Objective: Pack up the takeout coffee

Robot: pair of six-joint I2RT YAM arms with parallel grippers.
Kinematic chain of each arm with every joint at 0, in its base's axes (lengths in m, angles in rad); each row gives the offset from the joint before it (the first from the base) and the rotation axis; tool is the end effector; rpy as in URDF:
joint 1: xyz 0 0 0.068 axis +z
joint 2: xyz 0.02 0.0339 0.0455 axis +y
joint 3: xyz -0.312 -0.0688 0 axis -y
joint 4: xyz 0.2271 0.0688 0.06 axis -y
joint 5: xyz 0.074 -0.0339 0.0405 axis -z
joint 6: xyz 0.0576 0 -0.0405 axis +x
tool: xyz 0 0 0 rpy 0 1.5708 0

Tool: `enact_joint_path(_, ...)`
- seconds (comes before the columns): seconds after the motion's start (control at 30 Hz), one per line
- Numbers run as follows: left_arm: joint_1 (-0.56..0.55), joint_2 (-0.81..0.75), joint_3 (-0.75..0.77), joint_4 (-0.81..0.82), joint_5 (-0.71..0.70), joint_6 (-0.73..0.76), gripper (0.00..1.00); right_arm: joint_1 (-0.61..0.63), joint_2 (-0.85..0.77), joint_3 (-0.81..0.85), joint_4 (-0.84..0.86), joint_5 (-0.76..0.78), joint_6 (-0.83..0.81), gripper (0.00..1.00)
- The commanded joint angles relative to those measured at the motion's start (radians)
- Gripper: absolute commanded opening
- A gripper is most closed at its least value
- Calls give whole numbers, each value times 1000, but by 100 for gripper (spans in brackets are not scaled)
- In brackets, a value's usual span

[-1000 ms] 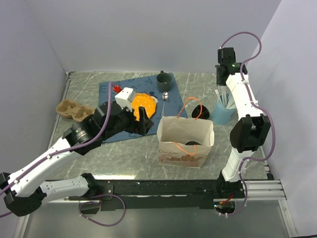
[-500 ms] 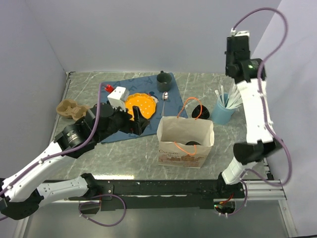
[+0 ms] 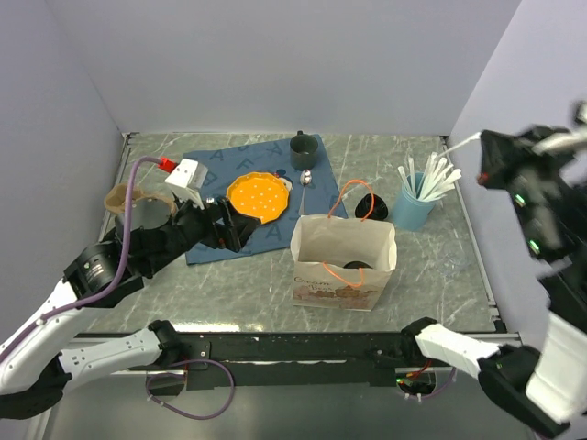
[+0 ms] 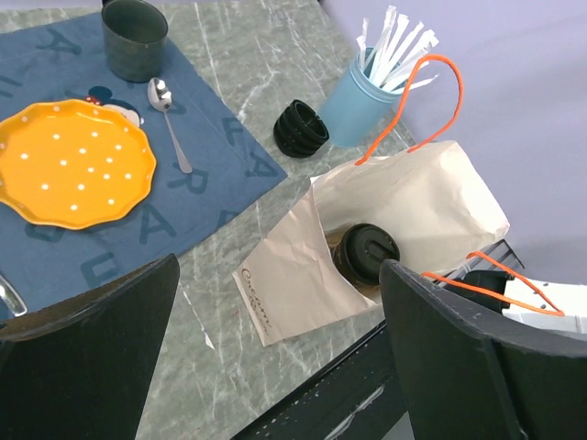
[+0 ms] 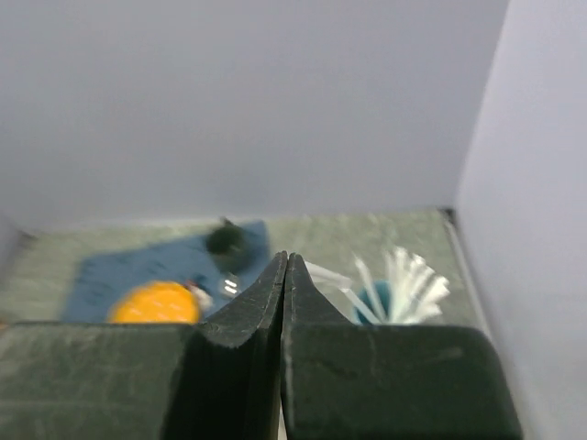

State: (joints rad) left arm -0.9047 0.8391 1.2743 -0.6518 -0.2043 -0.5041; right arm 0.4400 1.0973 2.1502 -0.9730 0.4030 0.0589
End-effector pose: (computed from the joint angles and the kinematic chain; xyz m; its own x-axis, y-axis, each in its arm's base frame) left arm 0.0831 -0.0868 0.4678 -0.4290 -0.2196 -0.8762 0.5028 0.7478 -0.4336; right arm 0.0681 0.0071 0.6283 0.0698 0.0927 -0.9932 -0.0423 0.9950 0.0899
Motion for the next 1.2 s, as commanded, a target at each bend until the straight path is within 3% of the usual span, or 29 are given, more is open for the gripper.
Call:
enact_joint_path(0.0, 3, -6, 68, -48, -43, 7, 97, 9, -80, -21, 74, -185, 81, 0)
enact_joint_path(0.27, 3, 6, 117, -137, -46, 3, 97, 8, -181, -56, 33, -597, 177, 0)
enact_joint_path(0.5, 1, 2, 114, -158, -61, -10, 97, 8, -241, -293, 144, -759, 330, 0)
enact_joint_path(0.6, 3, -17, 79, -141, -63, -19, 97, 6, -246, -402, 191, -754, 332, 0)
enact_joint_path(0.67, 3, -24, 53, -120, -67, -25, 97, 8, -232, -423, 136, -692, 325, 0)
enact_joint_path(0.77, 3, -31, 45, -114, -75, -27, 97, 9, -223, -470, 79, -606, 308, 10)
enact_joint_path(0.8, 3, -31, 45, -114, -72, -21, 97, 9, -231, -498, 71, -606, 283, 18)
enact_joint_path(0.87, 1, -34, 19, -115, -54, -4, 97, 8, -247, -524, 50, -586, 268, 20)
enact_joint_path(1.0, 3, -52, -53, -126, 121, 27, 98, 9, -325, -608, 51, -579, 243, 31)
enact_joint_path(1.17, 1, -93, -167, -97, 229, -23, 95, 8, -390, -688, -38, -477, 318, 34)
